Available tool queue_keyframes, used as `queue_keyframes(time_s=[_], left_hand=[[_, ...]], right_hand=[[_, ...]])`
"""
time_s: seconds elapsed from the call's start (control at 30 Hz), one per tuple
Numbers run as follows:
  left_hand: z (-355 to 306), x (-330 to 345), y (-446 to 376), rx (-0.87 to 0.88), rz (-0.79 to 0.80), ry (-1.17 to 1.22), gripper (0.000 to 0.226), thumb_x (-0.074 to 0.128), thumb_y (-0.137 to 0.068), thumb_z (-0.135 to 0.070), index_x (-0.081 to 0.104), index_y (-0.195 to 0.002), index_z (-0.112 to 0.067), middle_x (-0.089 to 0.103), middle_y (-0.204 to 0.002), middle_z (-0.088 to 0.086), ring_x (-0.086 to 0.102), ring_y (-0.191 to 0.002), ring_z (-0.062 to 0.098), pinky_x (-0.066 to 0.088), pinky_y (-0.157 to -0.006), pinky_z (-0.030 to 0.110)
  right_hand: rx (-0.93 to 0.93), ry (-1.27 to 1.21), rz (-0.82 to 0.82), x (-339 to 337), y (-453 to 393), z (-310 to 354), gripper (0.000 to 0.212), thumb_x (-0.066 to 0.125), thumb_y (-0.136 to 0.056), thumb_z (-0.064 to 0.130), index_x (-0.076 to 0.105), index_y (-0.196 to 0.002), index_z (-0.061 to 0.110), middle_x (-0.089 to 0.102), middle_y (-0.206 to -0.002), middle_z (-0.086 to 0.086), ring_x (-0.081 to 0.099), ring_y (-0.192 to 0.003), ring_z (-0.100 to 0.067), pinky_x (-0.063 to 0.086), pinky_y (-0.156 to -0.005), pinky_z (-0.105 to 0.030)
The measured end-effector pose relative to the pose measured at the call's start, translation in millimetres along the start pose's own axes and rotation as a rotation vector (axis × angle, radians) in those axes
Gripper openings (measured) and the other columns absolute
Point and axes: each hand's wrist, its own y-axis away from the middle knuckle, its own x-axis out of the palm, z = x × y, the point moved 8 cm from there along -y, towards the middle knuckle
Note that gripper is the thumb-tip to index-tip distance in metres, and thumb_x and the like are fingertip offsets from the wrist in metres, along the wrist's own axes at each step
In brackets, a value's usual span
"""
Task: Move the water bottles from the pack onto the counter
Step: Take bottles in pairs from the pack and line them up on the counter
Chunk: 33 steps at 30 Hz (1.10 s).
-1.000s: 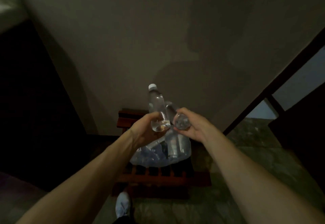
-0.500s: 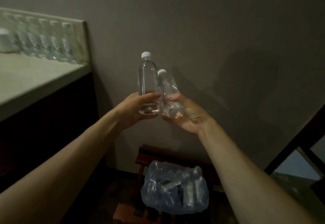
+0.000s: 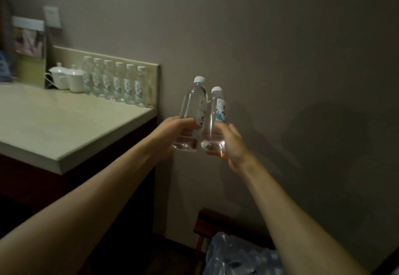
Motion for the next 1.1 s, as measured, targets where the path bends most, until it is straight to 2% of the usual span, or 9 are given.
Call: queue_keyframes(time_s=[0.13, 0.2, 0.33, 0.47, 0.53, 0.6, 0.77, 0.9, 1.1], left_hand=[[-18, -58, 2, 0.083, -0.063, -0.113, 0.035, 0.064, -0.086, -0.006, 0.060, -0.117, 0.010, 0.065, -0.113, 0.032, 0.061, -0.106, 0.050, 0.048, -0.096, 0.057], [-23, -92, 5, 0.100, -0.079, -0.129, 0.034, 0.066, -0.085, -0.006, 0.061, -0.115, 0.009, 0.066, -0.110, 0.032, 0.063, -0.104, 0.049, 0.050, -0.093, 0.060], [-27, -154, 5, 0.099, -0.083, -0.121, 0.040, 0.072, -0.082, -0.011, 0.060, -0.116, 0.006, 0.069, -0.106, 0.028, 0.070, -0.093, 0.041, 0.058, -0.079, 0.053], [-31, -214, 4, 0.141, -0.056, -0.114, 0.029, 0.077, -0.079, -0.018, 0.062, -0.102, -0.009, 0.072, -0.092, 0.009, 0.073, -0.072, 0.012, 0.054, -0.054, 0.021], [-31, -238, 6, 0.135, -0.026, -0.179, 0.028, 0.077, -0.079, -0.022, 0.065, -0.103, -0.015, 0.073, -0.096, 0.006, 0.074, -0.080, 0.011, 0.054, -0.059, 0.018], [-28, -259, 7, 0.127, -0.025, -0.233, 0.029, 0.076, -0.080, -0.021, 0.066, -0.107, -0.014, 0.073, -0.101, 0.009, 0.072, -0.089, 0.018, 0.054, -0.068, 0.026], [-19, -301, 0, 0.097, -0.065, -0.245, 0.019, 0.076, -0.080, -0.017, 0.069, -0.096, -0.022, 0.074, -0.092, 0.002, 0.068, -0.094, 0.017, 0.049, -0.077, 0.031], [-11, -330, -13, 0.097, -0.100, -0.230, 0.024, 0.076, -0.080, -0.011, 0.068, -0.099, -0.023, 0.073, -0.096, 0.000, 0.068, -0.094, 0.015, 0.050, -0.073, 0.024], [2, -375, -39, 0.091, -0.157, -0.232, 0.037, 0.074, -0.081, -0.006, 0.065, -0.117, -0.008, 0.071, -0.107, 0.008, 0.069, -0.097, 0.019, 0.055, -0.084, 0.032]], right_hand=[[-0.090, -0.016, 0.007, 50, -8, -3, 0.033, 0.063, -0.090, 0.014, 0.047, -0.119, 0.012, 0.067, -0.110, -0.009, 0.070, -0.089, -0.020, 0.060, -0.071, -0.037], [-0.119, 0.020, 0.001, 82, -14, -2, 0.033, 0.066, -0.086, 0.004, 0.052, -0.115, 0.011, 0.067, -0.107, -0.010, 0.067, -0.095, -0.025, 0.057, -0.083, -0.043], [-0.205, 0.123, -0.043, 138, -30, 1, 0.041, 0.073, -0.078, -0.002, 0.056, -0.115, 0.003, 0.070, -0.098, -0.009, 0.068, -0.083, -0.016, 0.057, -0.067, -0.021], [-0.206, 0.132, -0.066, 186, -44, -9, 0.048, 0.078, -0.075, 0.002, 0.056, -0.117, 0.008, 0.071, -0.094, 0.001, 0.070, -0.080, -0.007, 0.055, -0.064, -0.019], [-0.196, 0.167, -0.068, 207, -49, -17, 0.049, 0.081, -0.073, 0.006, 0.056, -0.115, 0.013, 0.071, -0.093, 0.003, 0.070, -0.079, -0.004, 0.054, -0.064, -0.018], [-0.186, 0.191, -0.069, 225, -53, -25, 0.048, 0.082, -0.070, 0.007, 0.055, -0.108, 0.020, 0.070, -0.092, 0.006, 0.070, -0.077, -0.002, 0.054, -0.064, -0.017], [-0.178, 0.234, -0.075, 262, -68, -39, 0.047, 0.081, -0.070, 0.005, 0.052, -0.099, 0.027, 0.068, -0.092, 0.007, 0.069, -0.076, 0.001, 0.053, -0.061, -0.014], [-0.176, 0.298, -0.084, 283, -87, -49, 0.047, 0.083, -0.069, 0.008, 0.052, -0.097, 0.029, 0.068, -0.094, 0.006, 0.067, -0.085, -0.006, 0.053, -0.070, -0.020], [-0.168, 0.366, -0.106, 317, -133, -73, 0.047, 0.085, -0.066, 0.011, 0.052, -0.095, 0.030, 0.071, -0.099, 0.001, 0.069, -0.090, -0.014, 0.058, -0.084, -0.038]])
